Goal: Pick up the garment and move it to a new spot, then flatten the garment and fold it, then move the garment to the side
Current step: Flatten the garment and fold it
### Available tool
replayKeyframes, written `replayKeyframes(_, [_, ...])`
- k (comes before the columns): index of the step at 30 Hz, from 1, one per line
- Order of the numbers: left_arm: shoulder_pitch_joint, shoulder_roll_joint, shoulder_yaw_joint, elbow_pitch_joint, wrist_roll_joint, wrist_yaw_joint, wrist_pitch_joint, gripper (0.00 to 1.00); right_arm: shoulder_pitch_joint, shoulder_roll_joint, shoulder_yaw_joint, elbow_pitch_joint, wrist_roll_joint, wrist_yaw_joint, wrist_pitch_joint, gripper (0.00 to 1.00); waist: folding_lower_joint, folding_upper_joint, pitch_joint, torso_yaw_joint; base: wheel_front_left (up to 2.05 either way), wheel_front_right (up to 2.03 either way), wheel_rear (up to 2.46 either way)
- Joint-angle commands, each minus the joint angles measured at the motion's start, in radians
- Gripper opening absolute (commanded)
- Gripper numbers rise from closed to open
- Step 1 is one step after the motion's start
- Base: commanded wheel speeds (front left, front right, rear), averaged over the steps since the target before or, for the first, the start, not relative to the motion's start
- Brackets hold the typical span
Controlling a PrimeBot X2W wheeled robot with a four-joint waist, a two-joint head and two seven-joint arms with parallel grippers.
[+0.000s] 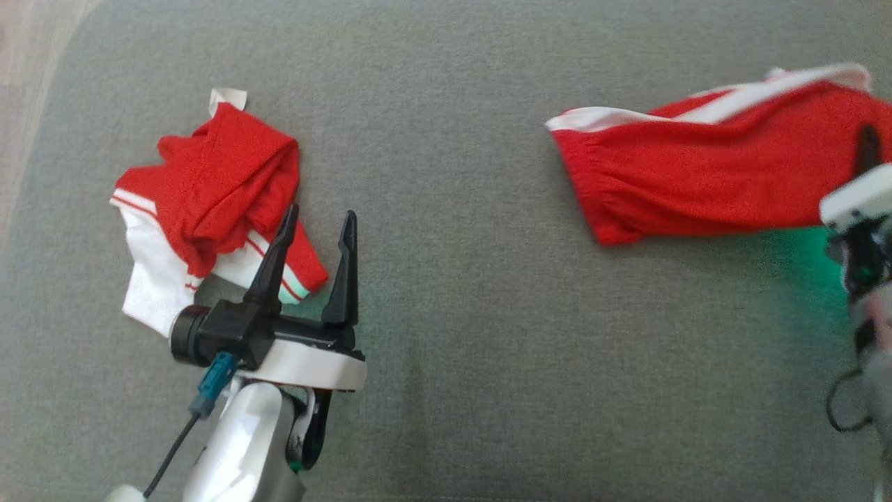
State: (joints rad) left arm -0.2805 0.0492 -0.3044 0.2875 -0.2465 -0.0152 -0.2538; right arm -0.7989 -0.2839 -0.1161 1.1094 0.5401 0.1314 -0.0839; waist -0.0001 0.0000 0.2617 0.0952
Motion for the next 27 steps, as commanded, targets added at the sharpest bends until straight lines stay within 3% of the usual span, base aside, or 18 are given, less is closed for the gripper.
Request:
replayKeyframes(1, [-0.004,0.003,0.042,-0.026,0.006,-0.002,-0.008,1.00,0.008,-0.014,0.004,-0.016,0.001,-0.001,-0.005,0.00,0.0001,0.0000,-0.013,-0.014,0.00,0.00,0.00])
replayKeyframes(5, [0.006,0.002,0.046,-0.025,0.008,-0.009,-0.008,1.00,0.020,-0.019,-0.016,0.003,-0.004,-0.001,-0.017,0.00,0.0001,0.0000,-0.022,-0.019,0.00,0.00,0.00])
replayKeyframes(13, [0.028,0.002,0.061,-0.016,0.015,-0.015,-0.008,1.00,0.022,0.058,0.017,-0.076,0.025,-0.001,-0.060,0.00,0.0001,0.0000,-0.064,-0.007,0.00,0.00,0.00])
replayKeyframes(20, [0.054,0.001,0.076,-0.013,0.017,-0.017,-0.008,1.00,0.051,0.145,0.094,-0.192,0.076,-0.001,-0.063,0.00,0.0001,0.0000,-0.111,0.007,0.00,0.00,0.00])
replayKeyframes(27, [0.079,0.001,0.081,-0.014,0.019,-0.020,-0.008,1.00,0.104,0.215,0.246,-0.318,0.150,-0.001,-0.027,0.00,0.0001,0.0000,-0.141,0.034,0.00,0.00,0.00])
